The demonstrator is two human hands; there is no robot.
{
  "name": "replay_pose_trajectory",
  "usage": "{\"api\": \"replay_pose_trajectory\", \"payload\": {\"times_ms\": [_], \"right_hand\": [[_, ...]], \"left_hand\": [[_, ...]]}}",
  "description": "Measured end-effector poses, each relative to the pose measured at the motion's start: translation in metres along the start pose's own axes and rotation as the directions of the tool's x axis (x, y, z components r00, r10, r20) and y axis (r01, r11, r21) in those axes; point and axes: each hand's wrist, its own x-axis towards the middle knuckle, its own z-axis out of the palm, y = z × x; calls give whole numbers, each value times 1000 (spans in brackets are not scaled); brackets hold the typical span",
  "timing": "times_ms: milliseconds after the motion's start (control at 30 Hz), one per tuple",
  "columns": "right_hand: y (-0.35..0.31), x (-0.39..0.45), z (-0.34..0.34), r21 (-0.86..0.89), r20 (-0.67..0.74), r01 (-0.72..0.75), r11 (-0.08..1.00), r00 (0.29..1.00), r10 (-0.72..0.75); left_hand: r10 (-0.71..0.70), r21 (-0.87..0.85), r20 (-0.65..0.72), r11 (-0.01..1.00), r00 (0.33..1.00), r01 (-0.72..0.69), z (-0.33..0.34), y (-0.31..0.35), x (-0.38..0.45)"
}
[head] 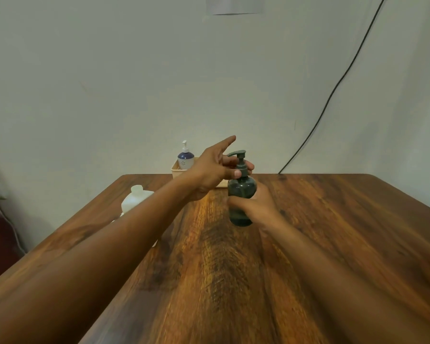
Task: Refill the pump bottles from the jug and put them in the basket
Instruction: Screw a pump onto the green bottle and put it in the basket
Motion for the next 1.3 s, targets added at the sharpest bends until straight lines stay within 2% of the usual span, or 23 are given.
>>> {"api": "replay_pose_trajectory", "payload": {"times_ms": [100,167,300,367,467,600,800,867,967,1033,1133,1300], "right_hand": [[2,-1,-1,20,-5,-14,1000,1000,14],[2,-1,0,15,1,-22,1000,1000,22],[1,2,3,-22,5,-34,999,999,34],[0,2,4,-21,4,-37,999,999,38],[0,0,0,-3,2,-28,1000,1000,28],[-1,-1,-5,-6,14,-14,1000,1000,14],[-6,1,-8,-16,2,-1,1000,1000,1],[-8,3,-7,-25,-8,-11,1000,1000,11],[-11,3,-5,-47,-18,-15,999,1000,14],[-11,4,-3,-66,-15,-14,998,1000,13],[-10,3,-4,-61,-8,-17,998,1000,16],[-8,1,-11,-29,76,-41,999,996,43]], "left_hand": [[-38,-59,82,997,996,43,-2,-4,3],[-44,-54,63,997,997,48,-1,-5,5],[49,92,-188,995,981,-32,10,-11,6],[93,99,-246,993,965,-70,14,-14,6],[89,94,-200,993,976,-72,11,-13,7],[14,-2,-48,1000,999,-14,5,-6,3],[-14,-34,75,999,997,16,-2,2,3],[14,-10,21,1000,1000,-14,0,4,2],[103,105,-168,991,980,-86,11,5,2],[143,140,-210,983,967,-115,15,4,4],[160,164,-188,978,969,-129,12,3,5],[104,63,-14,993,994,-103,0,5,2]]}}
